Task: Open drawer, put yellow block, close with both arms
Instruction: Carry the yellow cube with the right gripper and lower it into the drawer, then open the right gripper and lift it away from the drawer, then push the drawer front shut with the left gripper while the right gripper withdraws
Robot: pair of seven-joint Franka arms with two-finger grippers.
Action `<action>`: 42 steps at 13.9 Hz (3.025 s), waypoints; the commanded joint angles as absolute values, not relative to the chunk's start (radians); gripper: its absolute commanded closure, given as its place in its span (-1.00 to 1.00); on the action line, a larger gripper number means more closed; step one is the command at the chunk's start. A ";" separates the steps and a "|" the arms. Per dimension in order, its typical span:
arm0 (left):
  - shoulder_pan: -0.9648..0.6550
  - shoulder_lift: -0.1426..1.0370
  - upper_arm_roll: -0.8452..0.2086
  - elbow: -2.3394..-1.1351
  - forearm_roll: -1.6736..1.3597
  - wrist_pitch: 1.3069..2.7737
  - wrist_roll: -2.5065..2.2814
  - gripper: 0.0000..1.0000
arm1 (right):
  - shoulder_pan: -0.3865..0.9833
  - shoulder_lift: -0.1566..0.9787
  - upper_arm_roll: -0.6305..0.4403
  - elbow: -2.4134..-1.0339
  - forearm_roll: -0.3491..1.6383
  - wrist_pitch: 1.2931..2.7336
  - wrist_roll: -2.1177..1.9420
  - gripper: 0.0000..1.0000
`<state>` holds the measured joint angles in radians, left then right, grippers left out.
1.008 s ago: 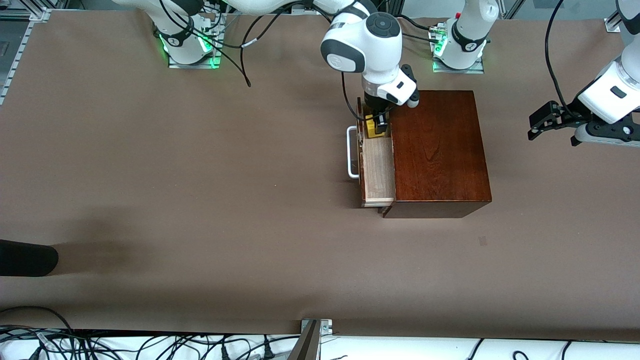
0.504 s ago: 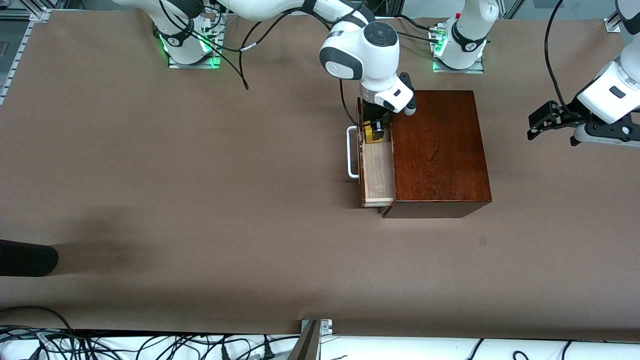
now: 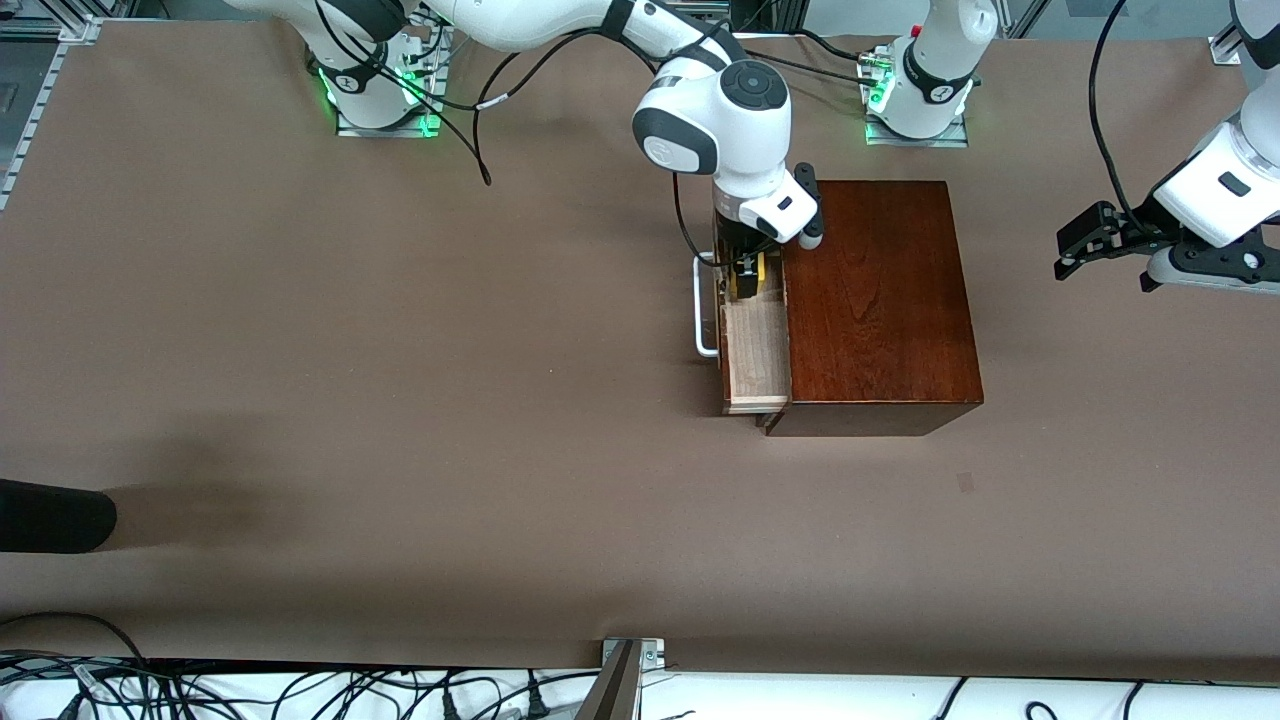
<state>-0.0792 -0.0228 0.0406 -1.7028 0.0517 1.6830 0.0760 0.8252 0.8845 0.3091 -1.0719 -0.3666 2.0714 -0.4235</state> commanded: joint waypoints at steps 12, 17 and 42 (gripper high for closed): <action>-0.094 -0.040 0.037 -1.674 -0.026 1.499 0.249 -1.00 | 0.611 0.574 0.315 -1.043 -0.224 1.800 -0.407 -1.00; -0.165 0.020 0.023 -1.674 -0.066 1.479 0.679 -1.00 | 0.415 0.384 0.311 -1.127 -0.085 1.761 -0.399 -1.00; -0.595 0.600 -0.176 -1.476 0.044 1.790 0.913 -1.00 | 0.158 0.072 -0.032 -1.473 0.058 1.490 -0.029 -1.00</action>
<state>-0.6051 0.6056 -0.1822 -1.4690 -0.0151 1.8353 0.8877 0.1676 0.0801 -0.0284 -1.4827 0.0641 1.5017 -0.0327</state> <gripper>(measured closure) 0.000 0.000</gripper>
